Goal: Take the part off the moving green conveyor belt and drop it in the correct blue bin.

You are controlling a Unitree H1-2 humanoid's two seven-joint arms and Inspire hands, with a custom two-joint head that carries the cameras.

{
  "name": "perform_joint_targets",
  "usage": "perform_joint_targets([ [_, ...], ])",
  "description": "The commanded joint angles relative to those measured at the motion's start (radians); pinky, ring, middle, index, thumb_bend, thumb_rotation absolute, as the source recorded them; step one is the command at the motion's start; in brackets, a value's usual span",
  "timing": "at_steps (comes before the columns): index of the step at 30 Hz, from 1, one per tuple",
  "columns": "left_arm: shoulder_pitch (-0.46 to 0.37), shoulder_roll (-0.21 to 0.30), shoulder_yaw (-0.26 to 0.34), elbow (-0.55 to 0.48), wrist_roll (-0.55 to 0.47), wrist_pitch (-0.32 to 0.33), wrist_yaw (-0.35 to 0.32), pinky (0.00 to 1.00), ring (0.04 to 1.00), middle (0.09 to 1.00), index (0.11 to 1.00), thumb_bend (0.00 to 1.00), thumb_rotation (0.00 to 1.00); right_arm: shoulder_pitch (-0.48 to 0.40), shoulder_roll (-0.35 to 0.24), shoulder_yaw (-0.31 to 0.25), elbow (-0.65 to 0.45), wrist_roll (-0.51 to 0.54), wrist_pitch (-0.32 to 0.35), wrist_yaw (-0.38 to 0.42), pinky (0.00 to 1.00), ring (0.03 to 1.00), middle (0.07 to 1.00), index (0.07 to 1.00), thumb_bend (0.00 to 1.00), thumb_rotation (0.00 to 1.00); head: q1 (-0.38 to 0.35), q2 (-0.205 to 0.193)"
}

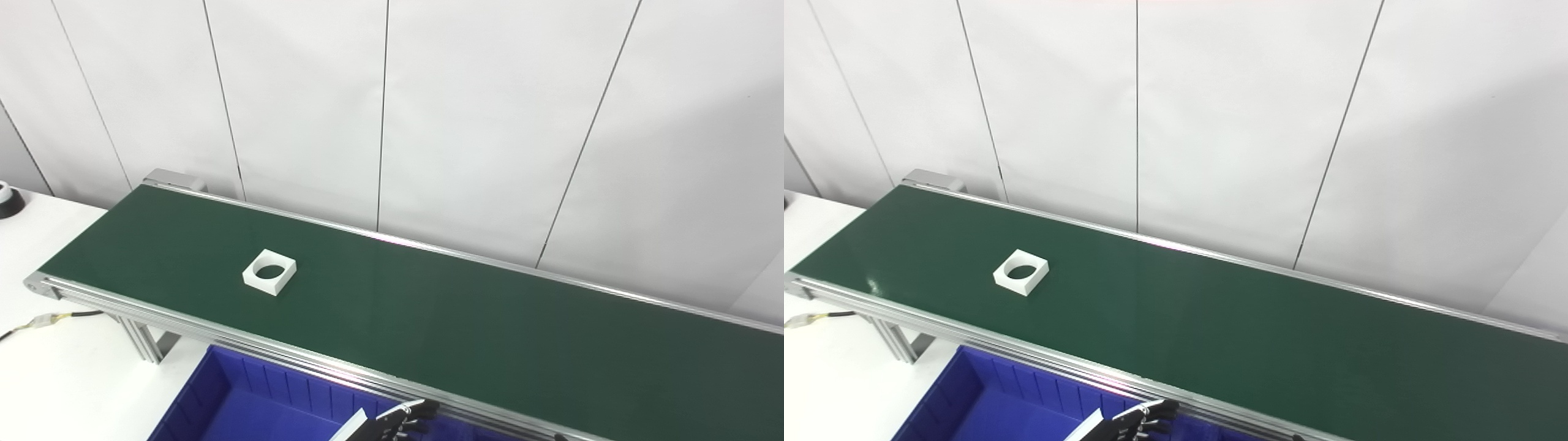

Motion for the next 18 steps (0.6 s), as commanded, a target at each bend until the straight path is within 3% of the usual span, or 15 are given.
perform_joint_targets([
  [1,-0.024,-0.007,0.002,-0.007,-0.017,-0.042,0.005,0.75,0.837,0.883,0.881,0.88,0.04,-0.016,0.003,-0.009,-0.011,0.015,-0.067,-0.013,0.84,0.908,0.950,1.000,0.81,0.02,-0.002,-0.001],
  [12,-0.049,-0.007,0.037,-0.034,-0.133,-0.084,-0.018,0.76,0.841,0.882,0.873,0.87,0.05,-0.035,0.008,-0.012,0.022,0.002,-0.097,-0.020,0.80,0.885,0.937,0.998,0.82,0.04,-0.037,0.015],
  [18,-0.084,0.023,0.066,-0.170,-0.171,-0.022,-0.038,0.77,0.861,0.885,0.886,0.85,0.09,-0.044,0.018,-0.010,0.027,0.008,-0.112,-0.021,0.78,0.870,0.926,0.989,0.81,0.05,-0.090,0.037],
])
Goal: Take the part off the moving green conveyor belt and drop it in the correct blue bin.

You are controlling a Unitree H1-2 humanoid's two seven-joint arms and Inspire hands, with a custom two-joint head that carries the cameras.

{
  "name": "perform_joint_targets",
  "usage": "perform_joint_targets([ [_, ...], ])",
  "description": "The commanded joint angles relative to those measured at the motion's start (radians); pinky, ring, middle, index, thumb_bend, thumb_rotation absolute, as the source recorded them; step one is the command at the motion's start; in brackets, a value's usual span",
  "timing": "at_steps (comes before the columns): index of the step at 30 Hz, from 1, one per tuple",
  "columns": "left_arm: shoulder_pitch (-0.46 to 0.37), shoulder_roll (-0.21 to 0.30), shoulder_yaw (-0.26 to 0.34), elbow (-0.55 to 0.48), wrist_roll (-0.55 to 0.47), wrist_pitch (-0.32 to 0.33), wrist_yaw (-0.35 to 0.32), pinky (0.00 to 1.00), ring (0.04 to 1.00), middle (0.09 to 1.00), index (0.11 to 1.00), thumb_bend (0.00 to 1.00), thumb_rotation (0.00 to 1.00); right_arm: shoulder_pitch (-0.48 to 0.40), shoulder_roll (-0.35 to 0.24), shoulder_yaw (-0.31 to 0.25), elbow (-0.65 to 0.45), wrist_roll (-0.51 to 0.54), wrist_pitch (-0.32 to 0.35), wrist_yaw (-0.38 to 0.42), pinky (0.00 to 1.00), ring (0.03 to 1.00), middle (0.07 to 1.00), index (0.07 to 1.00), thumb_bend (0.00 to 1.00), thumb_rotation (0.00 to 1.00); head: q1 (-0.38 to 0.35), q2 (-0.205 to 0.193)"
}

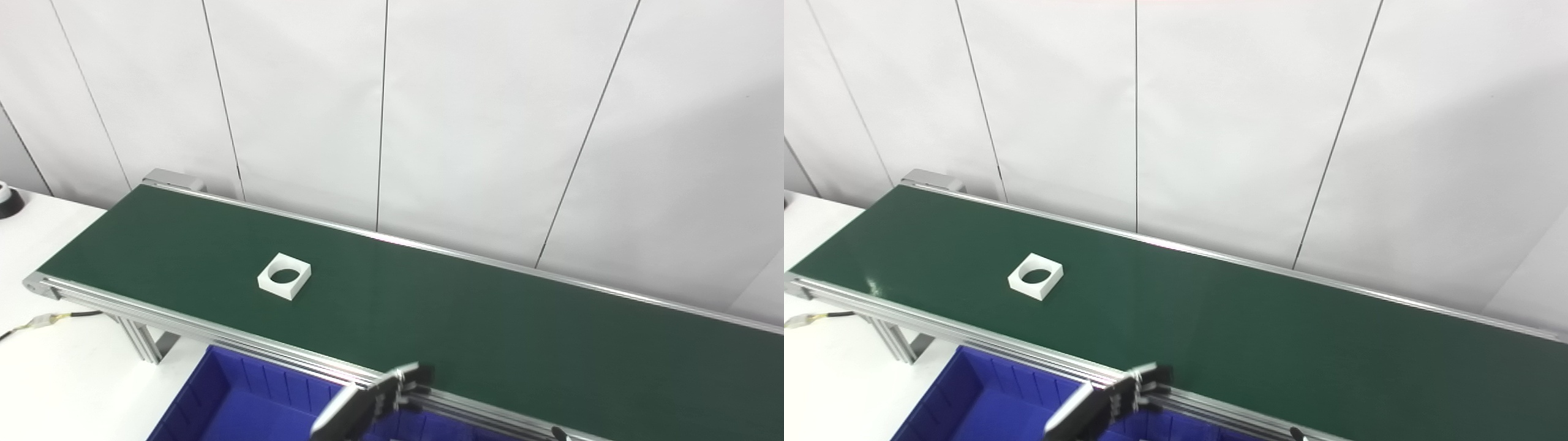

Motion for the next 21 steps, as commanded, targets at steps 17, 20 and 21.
perform_joint_targets([
  [17,-0.271,0.113,0.114,-0.199,0.107,0.217,0.007,0.84,0.944,0.977,0.979,0.78,0.28,-0.028,0.035,-0.011,-0.027,0.036,-0.116,-0.039,0.78,0.845,0.890,0.972,0.84,0.13,-0.121,0.103],
  [20,-0.326,0.151,0.133,-0.156,0.128,0.228,0.003,0.89,0.959,0.985,0.981,0.76,0.22,-0.030,0.039,-0.013,-0.028,0.061,-0.135,-0.037,0.80,0.848,0.889,0.971,0.85,0.12,-0.128,0.117],
  [21,-0.346,0.165,0.137,-0.137,0.142,0.232,0.004,0.89,0.957,0.986,0.982,0.76,0.23,-0.029,0.041,-0.013,-0.030,0.063,-0.140,-0.040,0.80,0.847,0.886,0.970,0.85,0.12,-0.131,0.121],
])
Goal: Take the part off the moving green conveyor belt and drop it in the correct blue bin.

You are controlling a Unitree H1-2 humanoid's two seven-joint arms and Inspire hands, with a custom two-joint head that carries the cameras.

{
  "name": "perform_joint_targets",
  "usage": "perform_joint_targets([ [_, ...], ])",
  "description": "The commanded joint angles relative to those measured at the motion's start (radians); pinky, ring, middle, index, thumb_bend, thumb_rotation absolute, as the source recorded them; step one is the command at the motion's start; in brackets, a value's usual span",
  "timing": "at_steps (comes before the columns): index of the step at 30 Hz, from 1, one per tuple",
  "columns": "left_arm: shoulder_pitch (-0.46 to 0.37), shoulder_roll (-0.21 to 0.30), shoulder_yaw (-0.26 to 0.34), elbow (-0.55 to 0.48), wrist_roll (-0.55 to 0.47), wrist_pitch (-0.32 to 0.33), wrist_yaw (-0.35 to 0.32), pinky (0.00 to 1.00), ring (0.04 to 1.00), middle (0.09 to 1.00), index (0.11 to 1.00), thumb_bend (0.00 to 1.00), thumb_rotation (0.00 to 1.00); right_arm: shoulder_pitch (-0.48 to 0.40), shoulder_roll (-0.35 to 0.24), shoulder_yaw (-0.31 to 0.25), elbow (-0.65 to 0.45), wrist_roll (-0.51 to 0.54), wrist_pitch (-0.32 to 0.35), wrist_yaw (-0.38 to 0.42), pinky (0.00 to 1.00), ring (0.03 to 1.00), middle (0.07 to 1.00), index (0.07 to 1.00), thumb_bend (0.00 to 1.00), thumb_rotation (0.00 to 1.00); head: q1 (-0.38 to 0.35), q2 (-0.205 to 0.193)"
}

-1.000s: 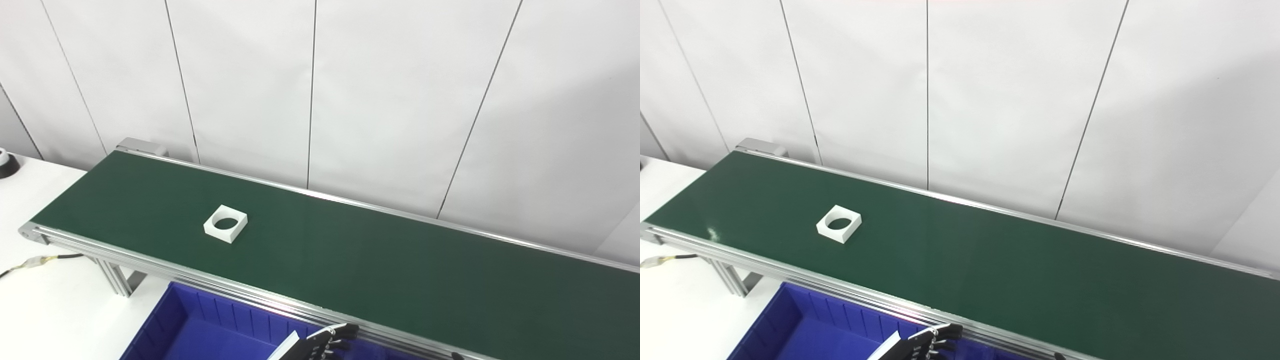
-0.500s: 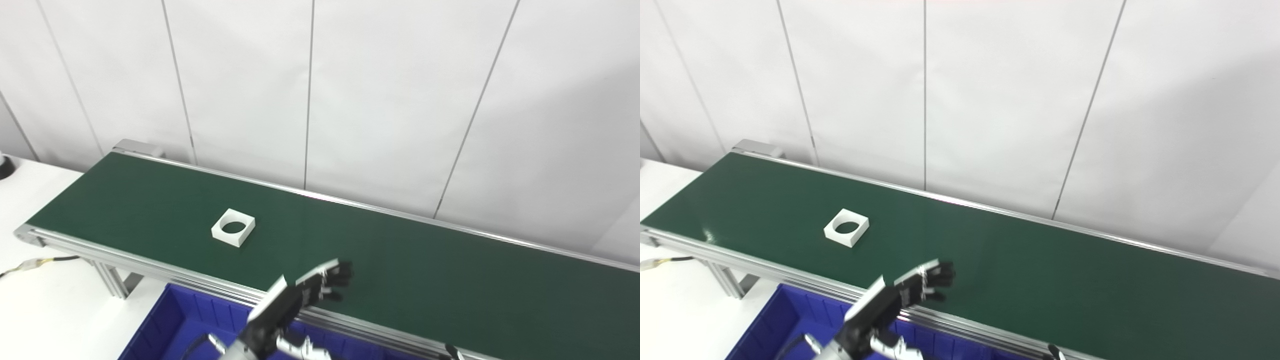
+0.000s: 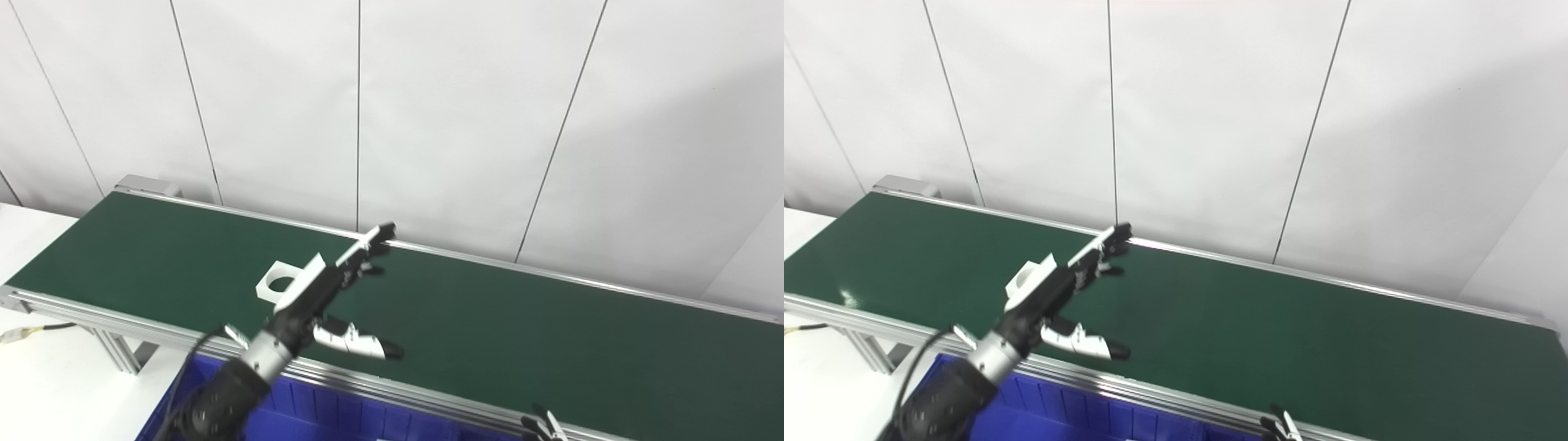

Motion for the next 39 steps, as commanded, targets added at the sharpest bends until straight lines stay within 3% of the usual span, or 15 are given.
perform_joint_targets([
  [1,-0.072,0.034,0.017,0.017,0.025,-0.003,0.010,0.88,0.953,0.984,0.979,0.77,0.24,-0.012,0.009,-0.006,-0.031,0.021,-0.077,-0.011,0.79,0.846,0.883,0.968,0.85,0.13,0.000,0.004],
  [6,-0.137,0.078,0.024,0.099,0.053,-0.016,0.012,0.90,0.951,0.969,0.974,0.80,0.24,-0.013,0.014,-0.009,-0.030,0.025,-0.094,-0.010,0.78,0.841,0.879,0.961,0.85,0.16,0.000,0.021],
  [13,-0.213,0.132,0.014,0.193,0.102,0.045,-0.006,0.91,0.958,0.986,0.968,0.81,0.18,-0.014,0.016,-0.013,-0.018,0.031,-0.115,-0.009,0.79,0.849,0.885,0.965,0.84,0.20,0.031,0.028],
  [15,-0.226,0.147,0.007,0.214,0.118,0.054,-0.010,0.85,0.950,0.987,0.963,0.81,0.15,-0.015,0.017,-0.014,-0.014,0.040,-0.119,-0.007,0.80,0.851,0.887,0.965,0.85,0.20,0.035,0.029],
  [21,-0.283,0.192,-0.022,0.319,0.181,0.086,-0.021,0.86,0.972,1.000,0.969,0.84,0.16,-0.018,0.017,-0.018,-0.002,0.069,-0.132,-0.001,0.80,0.848,0.878,0.957,0.84,0.20,0.054,0.027],
  [25,-0.324,0.202,-0.046,0.411,0.212,0.048,-0.012,0.83,0.959,1.000,0.962,0.86,0.13,-0.017,0.012,-0.019,0.004,0.082,-0.150,0.001,0.80,0.843,0.875,0.960,0.84,0.20,0.071,0.020],
  [29,-0.350,0.184,-0.070,0.472,0.230,0.066,-0.010,0.85,0.977,1.000,0.980,0.87,0.14,-0.014,0.006,-0.020,0.014,0.105,-0.186,0.010,0.80,0.849,0.877,0.958,0.83,0.18,0.090,0.010],
  [35,-0.410,0.171,-0.131,0.606,0.305,0.046,0.023,0.91,0.987,1.000,0.986,0.88,0.11,-0.008,0.003,-0.024,0.004,0.115,-0.187,0.015,0.78,0.849,0.879,0.964,0.83,0.18,0.102,0.016],
  [39,-0.445,0.177,-0.193,0.699,0.397,0.000,0.089,0.99,1.000,1.000,0.983,0.92,0.12,-0.006,0.007,-0.025,0.007,0.113,-0.200,0.015,0.78,0.850,0.877,0.965,0.83,0.19,0.107,0.008],
])
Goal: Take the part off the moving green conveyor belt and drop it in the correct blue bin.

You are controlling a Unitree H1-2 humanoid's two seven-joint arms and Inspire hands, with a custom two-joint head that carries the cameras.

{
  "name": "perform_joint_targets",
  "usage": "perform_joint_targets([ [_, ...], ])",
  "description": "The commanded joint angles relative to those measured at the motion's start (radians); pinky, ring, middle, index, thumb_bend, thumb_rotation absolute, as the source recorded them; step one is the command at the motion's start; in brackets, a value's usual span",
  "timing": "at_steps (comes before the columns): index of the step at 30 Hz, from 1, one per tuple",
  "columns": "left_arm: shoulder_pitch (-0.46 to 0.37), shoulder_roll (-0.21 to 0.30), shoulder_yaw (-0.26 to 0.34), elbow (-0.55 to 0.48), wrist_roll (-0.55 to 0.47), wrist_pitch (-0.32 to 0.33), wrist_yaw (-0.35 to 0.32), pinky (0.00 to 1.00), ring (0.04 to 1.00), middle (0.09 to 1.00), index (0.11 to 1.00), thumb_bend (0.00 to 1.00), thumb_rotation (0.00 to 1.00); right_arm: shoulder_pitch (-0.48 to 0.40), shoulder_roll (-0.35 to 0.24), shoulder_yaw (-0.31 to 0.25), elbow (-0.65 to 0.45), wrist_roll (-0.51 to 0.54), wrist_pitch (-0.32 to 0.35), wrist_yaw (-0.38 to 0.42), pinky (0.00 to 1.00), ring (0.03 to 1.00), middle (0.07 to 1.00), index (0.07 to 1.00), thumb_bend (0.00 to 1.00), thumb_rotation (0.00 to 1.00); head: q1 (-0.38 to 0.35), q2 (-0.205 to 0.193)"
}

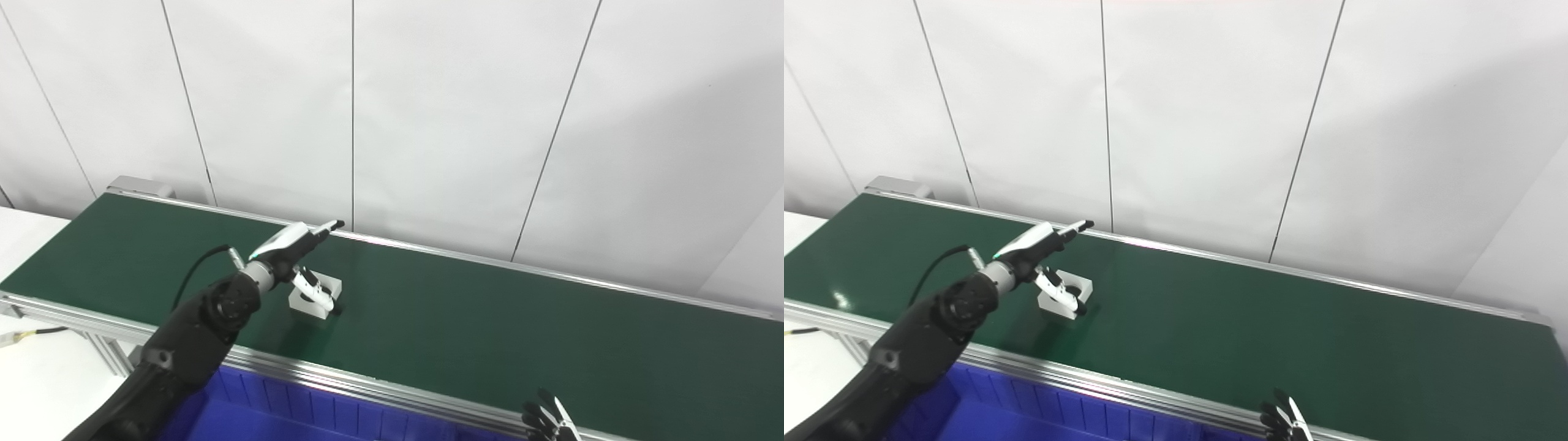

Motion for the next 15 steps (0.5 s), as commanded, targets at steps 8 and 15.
perform_joint_targets([
  [8,-0.114,0.018,-0.089,0.107,0.107,-0.081,0.053,1.00,1.000,1.000,0.987,0.95,0.15,0.001,0.010,-0.003,-0.038,0.012,-0.047,0.008,0.79,0.853,0.878,0.963,0.83,0.21,0.019,0.001],
  [15,-0.159,0.018,-0.160,0.151,0.164,-0.067,0.018,1.00,1.000,1.000,0.995,0.94,0.13,-0.002,0.023,-0.003,-0.053,-0.001,-0.037,0.005,0.79,0.854,0.880,0.966,0.82,0.22,0.016,0.038],
])
